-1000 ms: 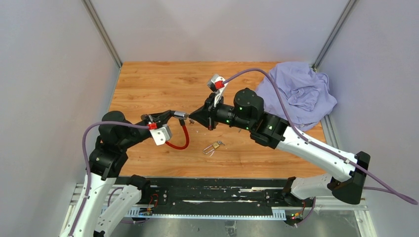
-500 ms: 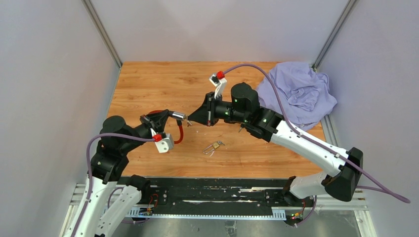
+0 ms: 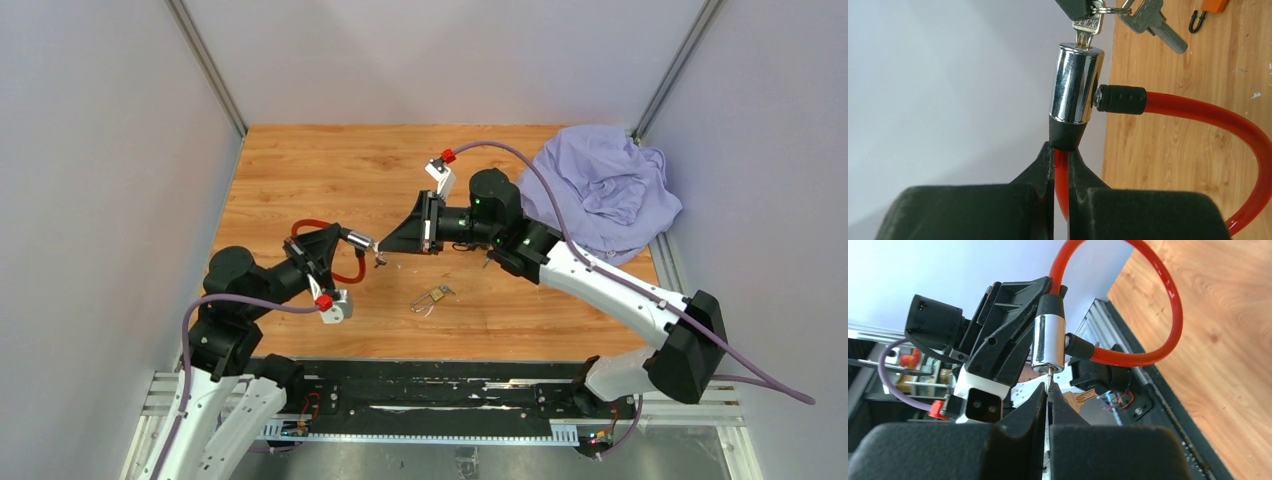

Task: Unlock with the key
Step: Unlock the lock.

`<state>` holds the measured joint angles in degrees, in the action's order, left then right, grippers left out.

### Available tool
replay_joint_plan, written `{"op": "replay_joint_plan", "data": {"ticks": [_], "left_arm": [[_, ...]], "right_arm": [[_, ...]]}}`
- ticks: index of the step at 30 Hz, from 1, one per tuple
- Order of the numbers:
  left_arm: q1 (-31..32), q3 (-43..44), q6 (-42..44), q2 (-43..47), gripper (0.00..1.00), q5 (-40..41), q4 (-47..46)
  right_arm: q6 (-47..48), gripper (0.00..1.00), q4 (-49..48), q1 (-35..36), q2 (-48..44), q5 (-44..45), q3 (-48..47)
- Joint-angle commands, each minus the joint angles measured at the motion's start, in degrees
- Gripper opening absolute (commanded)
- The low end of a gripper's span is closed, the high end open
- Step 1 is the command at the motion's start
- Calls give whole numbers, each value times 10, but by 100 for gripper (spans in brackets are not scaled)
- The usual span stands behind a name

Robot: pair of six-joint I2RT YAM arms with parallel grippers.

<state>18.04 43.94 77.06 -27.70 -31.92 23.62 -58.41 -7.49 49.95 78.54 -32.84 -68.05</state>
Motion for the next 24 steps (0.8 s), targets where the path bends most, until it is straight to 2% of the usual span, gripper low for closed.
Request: {"op": "replay_joint_plan", "data": {"ticks": [1, 5, 13, 16, 18, 19, 20, 21, 22, 23, 24], "left_arm": [[8, -19, 74, 22, 0, -61, -47], [8, -47, 112, 43, 0, -63, -73], [9, -97, 171, 74, 0, -68, -129], [8, -90, 165, 69, 0, -67, -115], [9, -70, 122, 54, 0, -57, -91], [8, -54, 93, 40, 0, -46, -75], [8, -35, 64, 22, 0, -33, -54], [8, -12, 38, -3, 0, -17, -22], [8, 13, 8, -41, 0, -2, 22], [8, 34, -22, -69, 0, 12, 48], [8, 55, -54, -97, 0, 24, 71]], "right_arm": [[-98, 1, -83, -10, 19, -43, 18], [-156, 1, -139, -18, 31, -57, 38], [-213, 1, -206, -22, 48, -69, 59], [-208, 1, -207, -26, 48, -73, 61], [-187, 1, -193, -32, 44, -74, 60], [-166, 7, -177, -36, 40, -72, 57], [-142, 17, -151, -42, 33, -68, 53], [-110, 30, -119, -47, 25, -62, 45], [-78, 52, -82, -56, 16, -55, 37], [-42, 62, -44, -65, 4, -45, 29], [-7, 64, 0, -75, -6, -35, 21]]}}
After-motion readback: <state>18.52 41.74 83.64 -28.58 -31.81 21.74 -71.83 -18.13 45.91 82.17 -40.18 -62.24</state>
